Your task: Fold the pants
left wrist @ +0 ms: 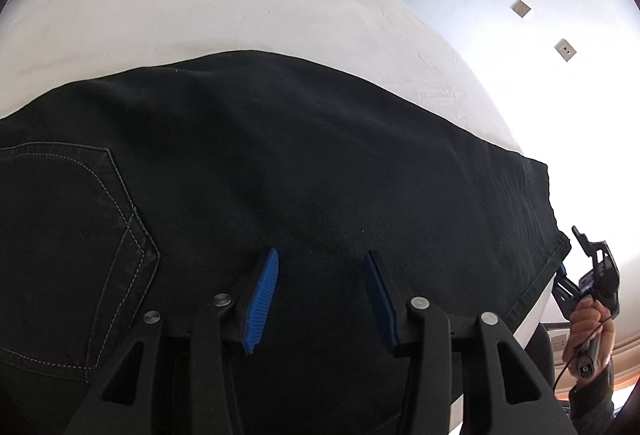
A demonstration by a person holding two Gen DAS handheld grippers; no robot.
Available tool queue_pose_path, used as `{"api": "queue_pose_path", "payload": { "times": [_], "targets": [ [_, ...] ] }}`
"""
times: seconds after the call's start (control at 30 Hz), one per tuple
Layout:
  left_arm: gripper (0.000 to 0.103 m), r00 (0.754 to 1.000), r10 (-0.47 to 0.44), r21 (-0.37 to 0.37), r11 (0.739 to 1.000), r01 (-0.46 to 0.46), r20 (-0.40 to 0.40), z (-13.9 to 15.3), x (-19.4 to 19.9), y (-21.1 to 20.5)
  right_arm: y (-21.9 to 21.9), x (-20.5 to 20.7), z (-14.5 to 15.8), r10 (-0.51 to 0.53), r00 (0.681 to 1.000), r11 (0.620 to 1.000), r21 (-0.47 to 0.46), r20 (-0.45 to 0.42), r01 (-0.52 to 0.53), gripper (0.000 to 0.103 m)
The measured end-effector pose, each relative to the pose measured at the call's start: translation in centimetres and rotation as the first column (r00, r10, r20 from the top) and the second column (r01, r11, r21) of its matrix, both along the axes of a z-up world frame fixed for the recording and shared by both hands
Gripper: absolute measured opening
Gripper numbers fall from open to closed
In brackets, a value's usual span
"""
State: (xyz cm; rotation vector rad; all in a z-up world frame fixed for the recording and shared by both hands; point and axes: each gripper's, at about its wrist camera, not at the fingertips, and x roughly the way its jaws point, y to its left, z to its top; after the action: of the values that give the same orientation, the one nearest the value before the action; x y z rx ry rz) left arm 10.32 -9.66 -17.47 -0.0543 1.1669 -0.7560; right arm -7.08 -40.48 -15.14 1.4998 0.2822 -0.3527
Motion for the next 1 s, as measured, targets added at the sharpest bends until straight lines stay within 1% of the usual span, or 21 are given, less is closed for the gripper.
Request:
{"api": "queue_pose_path", "payload": {
  "times": [0.03, 0.1, 0.13, 0.17, 0.27, 0.33, 0.4, 0.47, 0.5, 0.53, 0.57, 0.6, 0.63, 0.67, 0.7, 0.73, 0.8, 0.87, 0.9, 0.97, 1.0],
  "targets": [
    [0.047, 1.0, -0.006, 0.003, 1.0, 0.006, 0.001, -0.1, 0.0, 0.1, 0.2, -0.4, -0.1, -0.013, 1.0, 1.0, 0.009, 0.011, 0.012, 0.037],
    [0.047, 1.0, -0.011, 0.011, 1.0, 0.011, 0.01, -0.1, -0.1, 0.1, 0.3, -0.3, -0.3, -0.035, 0.999, 0.999, 0.027, 0.029, 0.034, 0.025],
    [0.047, 1.0, -0.009, 0.017, 1.0, 0.009, 0.018, -0.2, -0.2, 0.1, 0.2, 0.1, -0.5, -0.039, 0.999, 0.999, 0.029, 0.023, 0.038, 0.016],
    [0.047, 1.0, -0.005, 0.018, 1.0, 0.004, 0.021, -0.4, -0.6, -0.9, 0.3, 0.6, -0.5, -0.039, 0.999, 0.999, 0.024, 0.012, 0.039, 0.014],
    [0.047, 0.999, 0.002, 0.019, 1.0, -0.003, 0.034, -0.3, -0.8, -1.2, 0.6, 1.1, 0.6, -0.031, 0.999, 0.999, -0.027, -0.028, 0.03, 0.012],
    [0.047, 0.999, -0.003, 0.028, 1.0, 0.002, 0.047, -0.2, -1.0, -1.2, 1.1, 1.6, 1.9, -0.028, 0.997, 0.996, -0.082, -0.067, 0.022, 0.011],
    [0.047, 0.999, -0.003, 0.028, 1.0, 0.002, 0.051, -0.3, -1.2, -1.4, 1.7, 2.0, 3.8, -0.024, 0.992, 0.99, -0.144, -0.126, 0.005, 0.011],
    [0.047, 0.999, 0.002, 0.023, 1.0, -0.003, 0.049, -0.4, -1.3, -1.8, 2.8, 3.0, 6.4, -0.006, 0.983, 0.971, -0.236, -0.183, -0.038, 0.011],
    [0.047, 0.999, 0.005, 0.017, 1.0, -0.006, 0.047, -0.4, -1.3, -1.9, 3.4, 2.6, 8.1, 0.012, 0.977, 0.954, -0.289, -0.214, -0.076, 0.011],
    [0.047, 0.999, 0.008, 0.01, 1.0, -0.009, 0.045, -0.4, -1.4, -1.8, 3.9, 1.2, 9.5, 0.038, 0.968, 0.929, -0.347, -0.247, -0.125, 0.011],
    [0.047, 0.999, 0.01, 0.003, 1.0, -0.01, 0.043, -0.4, -1.3, -1.1, 5.5, 2.9, 11.1, 0.07, 0.957, 0.894, -0.407, -0.281, -0.185, 0.011],
    [0.047, 0.999, 0.011, -0.004, 1.0, -0.011, 0.041, -0.4, -1.3, -1.0, 8.0, 4.9, 12.6, 0.125, 0.938, 0.834, -0.478, -0.322, -0.275, 0.011],
    [0.047, 0.999, 0.012, -0.007, 1.0, -0.012, 0.039, -0.4, -1.3, -0.9, 10.0, 6.3, 13.7, 0.167, 0.919, 0.778, -0.525, -0.357, -0.345, 0.011],
    [0.047, 0.999, 0.012, -0.008, 1.0, -0.012, 0.039, -0.4, -1.3, -0.8, 12.9, 7.9, 14.6, 0.221, 0.884, 0.688, -0.576, -0.412, -0.441, 0.011],
    [0.047, 0.999, 0.013, -0.009, 1.0, -0.013, 0.039, -0.4, -1.4, -0.8, 16.7, 10.1, 14.7, 0.278, 0.825, 0.559, -0.616, -0.493, -0.556, 0.011],
    [0.047, 0.999, 0.014, -0.01, 1.0, -0.013, 0.038, -0.4, -1.4, -0.6, 19.0, 10.7, 14.5, 0.308, 0.782, 0.485, -0.618, -0.542, -0.619, 0.011],
    [0.047, 0.999, 0.018, -0.014, 1.0, -0.017, 0.035, -0.5, -1.5, -0.9, 23.6, 13.1, 12.0, 0.362, 0.673, 0.361, -0.568, -0.645, -0.739, 0.011],
    [0.047, 0.999, 0.021, -0.021, 1.0, -0.021, 0.031, -0.4, -1.5, -0.6, 26.1, 15.0, 9.6, 0.344, 0.599, 0.283, -0.528, -0.723, -0.801, 0.011],
    [0.047, 0.999, 0.021, -0.02, 1.0, -0.02, 0.033, -0.4, -1.5, -0.5, 27.1, 15.4, 8.3, 0.34, 0.561, 0.257, -0.5, -0.755, -0.827, 0.011],
    [0.048, 0.999, 0.02, -0.014, 1.0, -0.019, 0.039, -0.3, -1.6, -0.4, 28.0, 15.2, 6.5, 0.314, 0.526, 0.231, -0.473, -0.79, -0.85, 0.011],
    [0.049, 0.999, 0.021, -0.011, 1.0, -0.021, 0.04, -0.2, -1.7, -0.4, 28.3, 15.1, 6.0, 0.3, 0.517, 0.215, -0.472, -0.801, -0.855, 0.011]
  ]
}}
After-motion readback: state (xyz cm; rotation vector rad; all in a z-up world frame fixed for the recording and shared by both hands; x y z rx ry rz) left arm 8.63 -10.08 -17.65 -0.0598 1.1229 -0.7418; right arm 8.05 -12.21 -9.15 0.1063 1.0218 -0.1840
